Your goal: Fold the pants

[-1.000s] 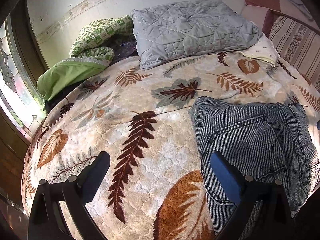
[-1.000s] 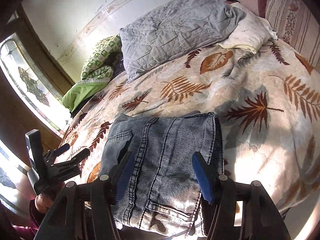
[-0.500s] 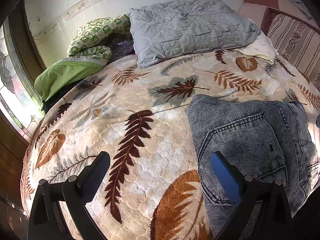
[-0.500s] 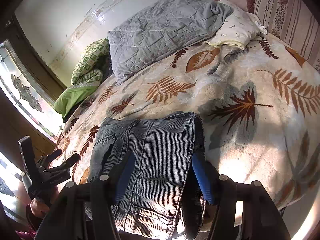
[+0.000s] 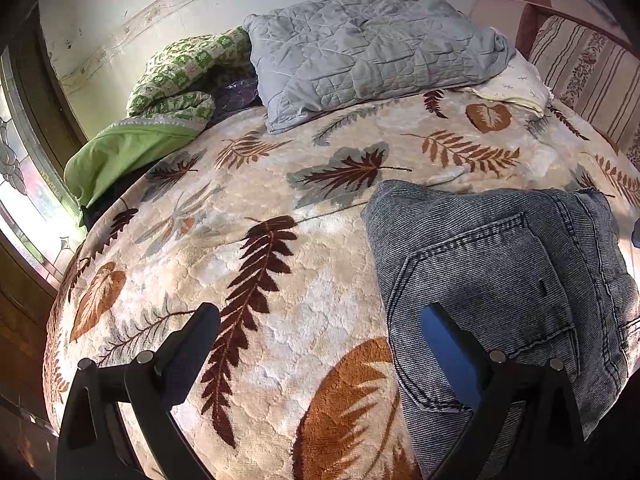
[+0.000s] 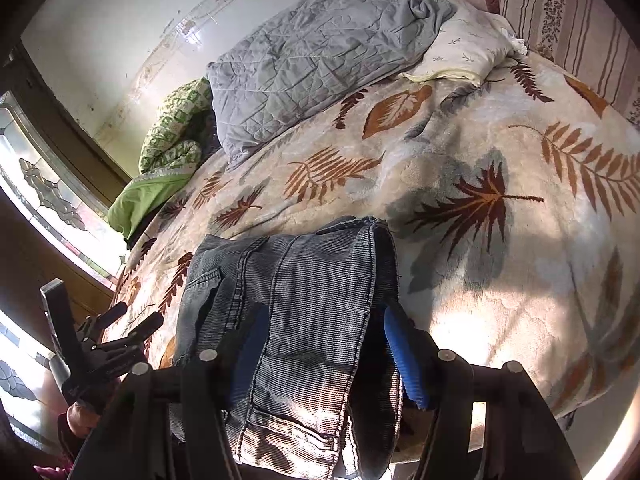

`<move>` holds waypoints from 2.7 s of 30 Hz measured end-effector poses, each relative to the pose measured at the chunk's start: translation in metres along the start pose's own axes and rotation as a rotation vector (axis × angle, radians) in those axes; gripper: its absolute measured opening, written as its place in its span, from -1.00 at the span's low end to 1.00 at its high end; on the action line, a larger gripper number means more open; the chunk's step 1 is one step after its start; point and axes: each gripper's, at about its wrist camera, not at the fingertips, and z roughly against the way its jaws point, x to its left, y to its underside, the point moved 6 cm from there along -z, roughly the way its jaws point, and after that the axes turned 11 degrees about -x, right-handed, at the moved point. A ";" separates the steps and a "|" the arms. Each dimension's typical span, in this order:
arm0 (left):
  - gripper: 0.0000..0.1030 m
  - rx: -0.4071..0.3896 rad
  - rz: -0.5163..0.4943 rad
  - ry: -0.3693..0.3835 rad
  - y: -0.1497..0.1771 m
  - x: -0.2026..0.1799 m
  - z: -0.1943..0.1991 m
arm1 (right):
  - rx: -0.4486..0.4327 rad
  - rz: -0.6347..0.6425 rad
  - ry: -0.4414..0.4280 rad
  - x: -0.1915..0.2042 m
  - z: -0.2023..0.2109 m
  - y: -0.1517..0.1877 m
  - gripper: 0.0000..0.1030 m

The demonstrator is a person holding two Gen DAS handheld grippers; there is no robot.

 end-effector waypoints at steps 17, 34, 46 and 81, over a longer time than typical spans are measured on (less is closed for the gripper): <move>0.95 -0.003 -0.017 0.045 0.000 -0.010 0.002 | 0.038 -0.008 -0.008 0.000 -0.007 0.006 0.23; 0.95 0.000 -0.014 0.088 -0.001 -0.018 0.004 | 0.043 -0.064 -0.026 -0.008 -0.007 0.005 0.23; 0.95 0.055 0.045 0.220 0.005 -0.024 0.003 | 0.081 -0.158 -0.057 -0.025 -0.012 0.004 0.24; 0.95 0.276 0.359 0.826 0.001 -0.039 -0.041 | 0.357 -0.220 -0.435 -0.038 -0.064 0.011 0.45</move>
